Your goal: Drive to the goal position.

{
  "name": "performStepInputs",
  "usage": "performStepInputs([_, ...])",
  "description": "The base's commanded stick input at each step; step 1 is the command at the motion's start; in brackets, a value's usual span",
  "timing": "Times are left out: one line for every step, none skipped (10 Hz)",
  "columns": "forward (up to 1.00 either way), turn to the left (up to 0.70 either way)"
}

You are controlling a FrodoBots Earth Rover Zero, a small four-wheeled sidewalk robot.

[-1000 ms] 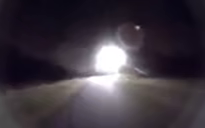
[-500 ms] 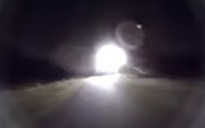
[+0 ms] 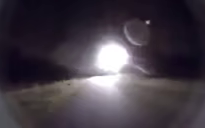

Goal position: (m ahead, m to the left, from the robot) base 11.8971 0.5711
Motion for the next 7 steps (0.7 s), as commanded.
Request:
performStepInputs([1.00, 0.08])
performStepInputs([1.00, 0.08])
performStepInputs([1.00, 0.07])
performStepInputs([1.00, 0.07])
performStepInputs([1.00, 0.06])
performStepInputs([1.00, 0.05])
performStepInputs([1.00, 0.05])
